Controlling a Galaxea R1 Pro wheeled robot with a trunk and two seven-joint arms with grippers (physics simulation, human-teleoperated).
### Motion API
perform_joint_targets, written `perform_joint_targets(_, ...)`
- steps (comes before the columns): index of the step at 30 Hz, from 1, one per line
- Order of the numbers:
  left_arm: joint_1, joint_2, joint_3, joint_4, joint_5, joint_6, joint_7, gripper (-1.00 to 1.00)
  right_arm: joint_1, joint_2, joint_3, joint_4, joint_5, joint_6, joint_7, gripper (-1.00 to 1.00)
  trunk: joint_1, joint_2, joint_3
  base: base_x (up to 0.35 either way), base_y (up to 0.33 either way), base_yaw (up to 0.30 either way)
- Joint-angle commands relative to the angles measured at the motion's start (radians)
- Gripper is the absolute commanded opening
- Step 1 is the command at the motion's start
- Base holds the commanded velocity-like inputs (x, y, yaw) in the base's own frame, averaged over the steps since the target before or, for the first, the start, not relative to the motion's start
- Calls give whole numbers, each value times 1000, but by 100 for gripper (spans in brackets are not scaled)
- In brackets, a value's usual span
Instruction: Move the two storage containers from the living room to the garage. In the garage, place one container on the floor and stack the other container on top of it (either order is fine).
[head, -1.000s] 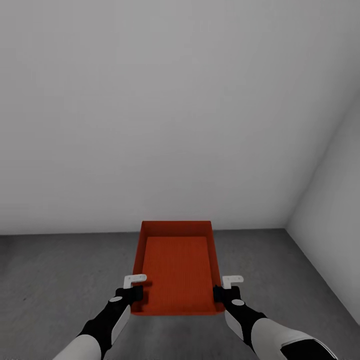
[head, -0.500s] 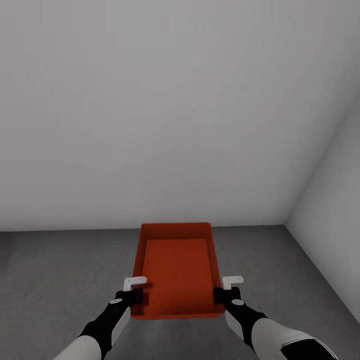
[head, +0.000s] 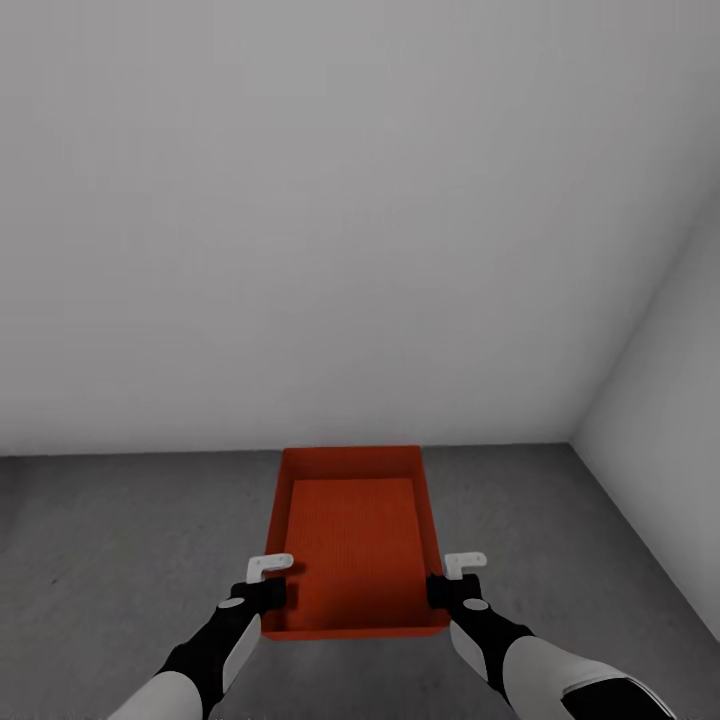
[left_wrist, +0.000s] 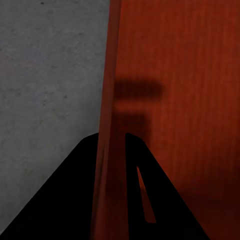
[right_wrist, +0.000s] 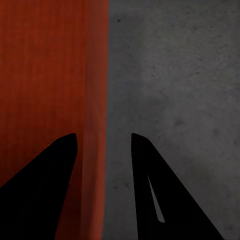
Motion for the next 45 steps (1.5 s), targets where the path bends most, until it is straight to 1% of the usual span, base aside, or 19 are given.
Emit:
perform_joint_targets(1, 0, -1, 22, -1, 8, 6, 8, -100, -1, 5, -47, -3, 1, -45, 0, -100, 0, -2, -4, 0, 0, 0)
perform_joint_targets(45, 0, -1, 22, -1, 8, 7, 8, -100, -1, 5, -47, -3, 1, -42, 0, -100, 0, -2, -74, 0, 0, 0)
